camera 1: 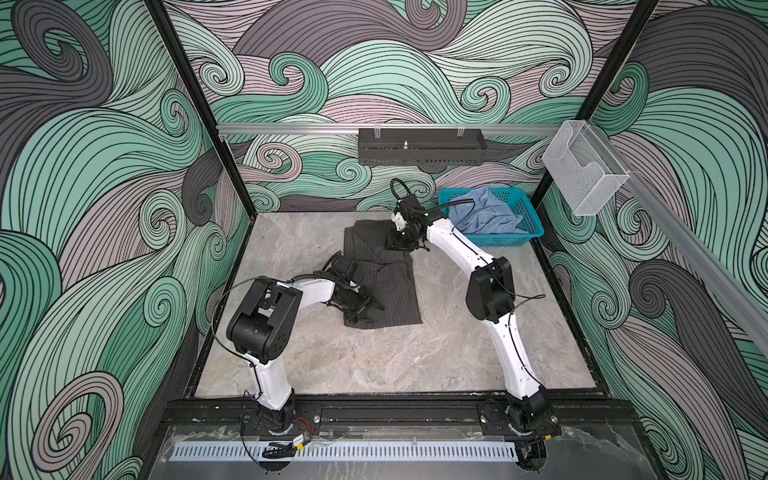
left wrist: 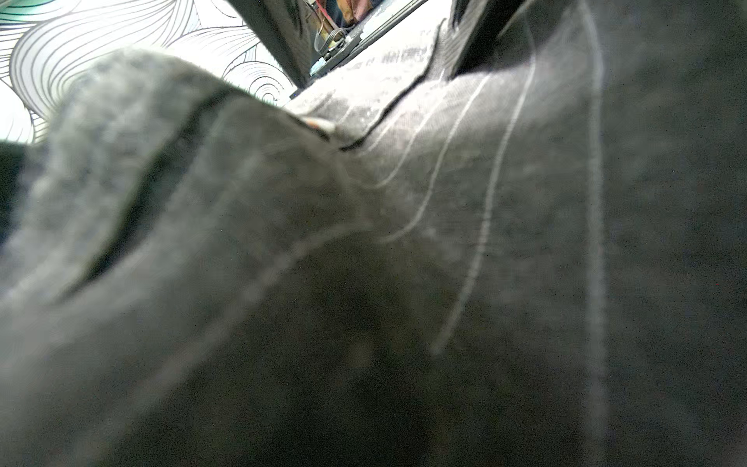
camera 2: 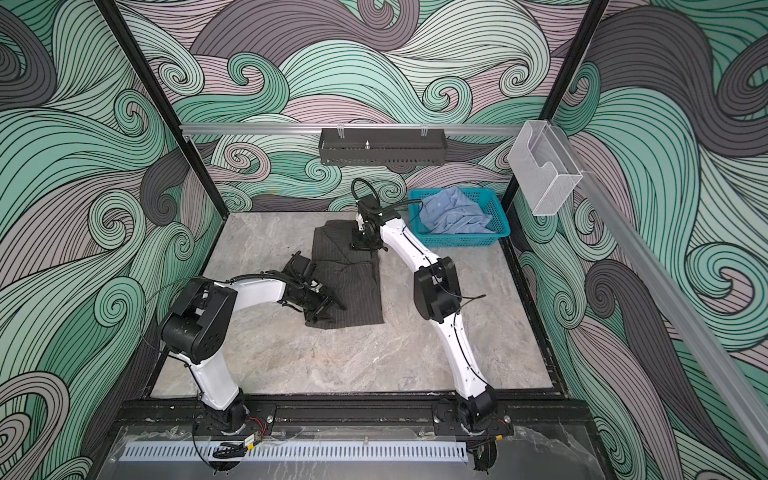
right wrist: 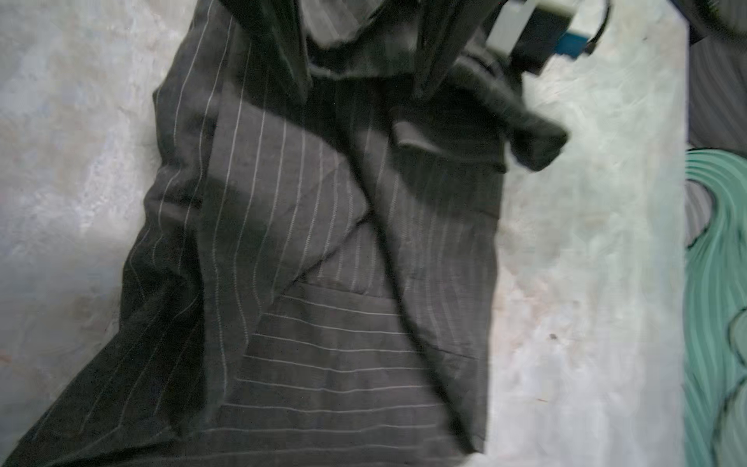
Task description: Fold and stack the long sleeve shirts
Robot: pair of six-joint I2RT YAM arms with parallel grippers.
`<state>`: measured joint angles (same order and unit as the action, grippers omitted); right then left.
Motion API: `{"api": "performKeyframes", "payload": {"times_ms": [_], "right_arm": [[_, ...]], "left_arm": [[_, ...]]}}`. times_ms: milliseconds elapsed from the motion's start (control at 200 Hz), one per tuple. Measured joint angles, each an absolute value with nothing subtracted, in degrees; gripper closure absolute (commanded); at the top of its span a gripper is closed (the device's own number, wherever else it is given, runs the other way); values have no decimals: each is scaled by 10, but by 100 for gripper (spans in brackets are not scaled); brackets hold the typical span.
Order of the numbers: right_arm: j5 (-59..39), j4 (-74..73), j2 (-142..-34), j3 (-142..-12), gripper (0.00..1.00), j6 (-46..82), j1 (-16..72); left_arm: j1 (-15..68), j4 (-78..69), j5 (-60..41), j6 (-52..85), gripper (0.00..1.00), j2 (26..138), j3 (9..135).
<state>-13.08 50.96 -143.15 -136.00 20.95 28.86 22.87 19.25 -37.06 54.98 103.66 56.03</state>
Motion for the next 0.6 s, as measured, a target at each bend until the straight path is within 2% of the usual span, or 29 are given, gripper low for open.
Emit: {"api": "performKeyframes", "payload": {"times_ms": [150,281,601], "right_arm": [[-104,567,-1499,-1394,55,206,283],[-102,587,-1481,-1367,55,205,279],[-166,508,-1257,-953,55,271,291]], "left_arm": [[209,227,-366,512,43,1032,562],[161,272,-355,473,43,1020,561],[56,345,-332,401,40,1014,575]]}}
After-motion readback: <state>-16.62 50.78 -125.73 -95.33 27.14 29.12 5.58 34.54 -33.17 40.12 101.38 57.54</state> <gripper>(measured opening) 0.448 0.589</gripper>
